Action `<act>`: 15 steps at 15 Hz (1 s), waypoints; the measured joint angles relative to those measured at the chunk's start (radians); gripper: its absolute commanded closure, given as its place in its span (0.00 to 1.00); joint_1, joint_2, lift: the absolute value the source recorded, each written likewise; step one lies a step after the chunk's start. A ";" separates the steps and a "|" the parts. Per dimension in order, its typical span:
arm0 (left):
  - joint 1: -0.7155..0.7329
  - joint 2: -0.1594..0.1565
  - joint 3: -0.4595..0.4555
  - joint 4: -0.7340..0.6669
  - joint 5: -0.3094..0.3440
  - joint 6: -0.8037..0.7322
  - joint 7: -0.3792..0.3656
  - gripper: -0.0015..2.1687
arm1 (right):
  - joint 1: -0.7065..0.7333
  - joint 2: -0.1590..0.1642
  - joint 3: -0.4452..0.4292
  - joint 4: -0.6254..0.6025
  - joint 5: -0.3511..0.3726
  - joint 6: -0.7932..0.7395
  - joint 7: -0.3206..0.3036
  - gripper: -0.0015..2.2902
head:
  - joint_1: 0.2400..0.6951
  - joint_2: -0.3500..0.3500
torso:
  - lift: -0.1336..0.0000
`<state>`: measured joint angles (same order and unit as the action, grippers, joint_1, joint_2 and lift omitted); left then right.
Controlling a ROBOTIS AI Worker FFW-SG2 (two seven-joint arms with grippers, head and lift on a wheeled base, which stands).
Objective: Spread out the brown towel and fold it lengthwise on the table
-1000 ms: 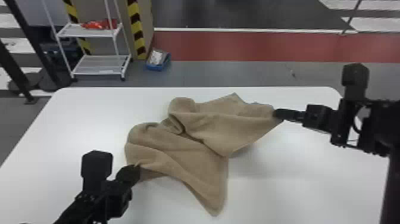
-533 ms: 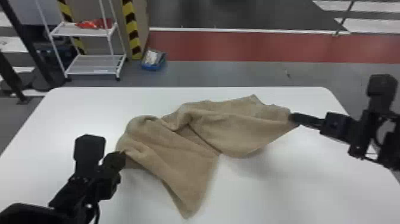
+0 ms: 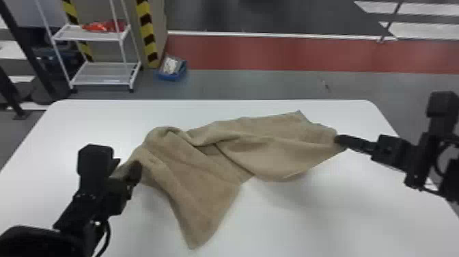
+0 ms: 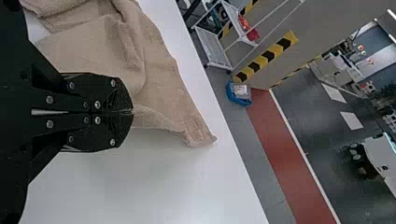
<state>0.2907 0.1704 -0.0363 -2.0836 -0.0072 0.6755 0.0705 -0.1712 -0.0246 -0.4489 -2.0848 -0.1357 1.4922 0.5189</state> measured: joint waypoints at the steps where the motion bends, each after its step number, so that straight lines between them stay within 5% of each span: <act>1: 0.028 0.000 0.015 -0.024 0.004 -0.011 -0.004 0.02 | 0.008 0.000 -0.004 -0.003 0.000 -0.005 -0.003 0.66 | 1.00 0.46 | 0.07; 7: 0.206 0.009 0.081 -0.168 0.142 -0.042 -0.103 0.02 | 0.046 0.000 -0.072 -0.012 0.007 -0.038 -0.003 0.66 | 1.00 0.35 | 0.07; 15: 0.274 0.021 -0.068 -0.209 0.203 -0.044 -0.192 0.04 | 0.137 0.006 -0.119 -0.098 0.037 -0.055 -0.036 0.66 | 1.00 0.06 | 0.07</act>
<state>0.5648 0.1918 -0.1047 -2.2929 0.1958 0.6311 -0.1211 -0.0339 -0.0181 -0.5674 -2.1832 -0.0986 1.4369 0.4825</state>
